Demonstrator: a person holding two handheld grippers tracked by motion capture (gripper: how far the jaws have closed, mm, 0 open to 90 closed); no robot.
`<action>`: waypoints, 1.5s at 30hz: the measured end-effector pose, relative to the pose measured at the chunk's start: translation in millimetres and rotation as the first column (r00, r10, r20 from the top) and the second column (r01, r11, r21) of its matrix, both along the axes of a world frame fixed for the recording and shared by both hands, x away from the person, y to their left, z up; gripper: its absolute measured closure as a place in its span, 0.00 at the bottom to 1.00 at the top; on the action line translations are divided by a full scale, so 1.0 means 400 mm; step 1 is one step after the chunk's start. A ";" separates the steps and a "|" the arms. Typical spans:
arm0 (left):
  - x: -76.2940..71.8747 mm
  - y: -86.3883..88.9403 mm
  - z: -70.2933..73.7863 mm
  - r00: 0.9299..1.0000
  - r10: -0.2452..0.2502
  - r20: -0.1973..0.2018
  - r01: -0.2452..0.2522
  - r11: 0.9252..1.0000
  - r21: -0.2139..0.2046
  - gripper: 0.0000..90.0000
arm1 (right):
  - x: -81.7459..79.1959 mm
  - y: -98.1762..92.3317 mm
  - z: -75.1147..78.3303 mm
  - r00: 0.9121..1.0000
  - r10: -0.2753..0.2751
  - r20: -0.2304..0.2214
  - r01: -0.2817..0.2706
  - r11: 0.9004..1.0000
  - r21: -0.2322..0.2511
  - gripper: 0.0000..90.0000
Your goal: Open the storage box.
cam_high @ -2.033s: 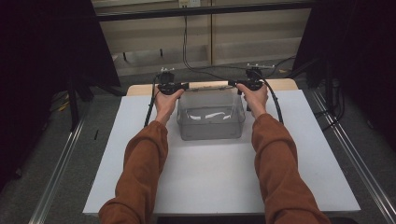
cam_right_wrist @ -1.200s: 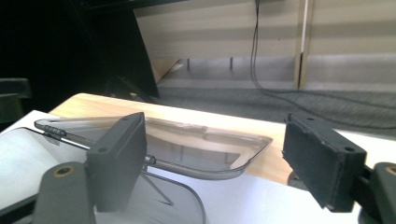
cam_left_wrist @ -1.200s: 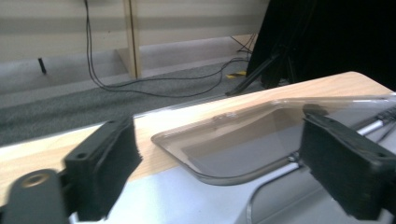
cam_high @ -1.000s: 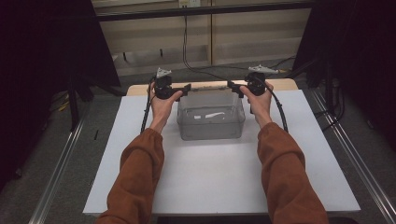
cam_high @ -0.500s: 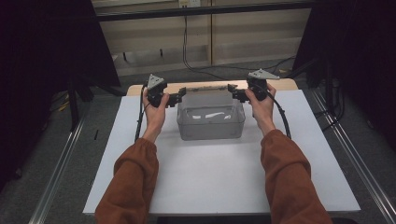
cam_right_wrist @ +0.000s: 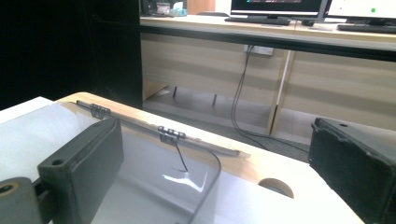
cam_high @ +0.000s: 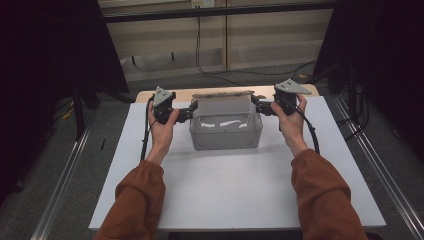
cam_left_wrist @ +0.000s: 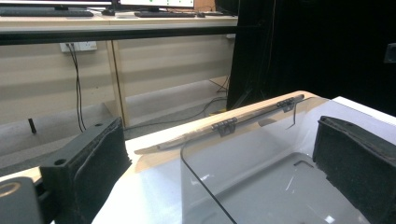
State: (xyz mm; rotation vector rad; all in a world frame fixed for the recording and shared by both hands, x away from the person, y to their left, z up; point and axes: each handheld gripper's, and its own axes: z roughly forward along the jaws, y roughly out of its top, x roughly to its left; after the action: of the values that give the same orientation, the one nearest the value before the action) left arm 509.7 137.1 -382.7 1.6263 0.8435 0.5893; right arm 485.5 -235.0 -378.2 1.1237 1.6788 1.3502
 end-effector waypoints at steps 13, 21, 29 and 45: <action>-0.079 0.023 -0.009 0.999 -0.013 0.050 0.015 0.999 -0.029 0.04 | -0.099 -0.020 -0.008 0.999 -0.006 0.041 0.007 1.000 -0.021 0.01; -0.140 0.045 -0.014 0.998 0.003 0.068 0.000 0.999 -0.045 0.05 | -0.149 -0.020 -0.014 0.998 -0.024 0.055 0.026 0.999 -0.033 0.01; -0.194 0.064 -0.023 0.997 0.012 0.077 -0.008 0.999 -0.050 0.05 | -0.202 -0.029 -0.023 0.997 -0.046 0.061 0.047 0.999 -0.022 0.01; -0.269 0.095 -0.045 0.996 0.037 0.081 -0.033 0.998 -0.053 0.05 | -0.301 -0.045 -0.049 0.994 -0.061 0.086 0.064 0.998 -0.023 0.00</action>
State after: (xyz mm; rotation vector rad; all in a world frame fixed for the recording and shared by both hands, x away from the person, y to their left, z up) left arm 402.0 175.1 -400.8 1.5334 0.8220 0.6494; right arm 365.1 -252.9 -398.0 1.0795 1.5828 1.3151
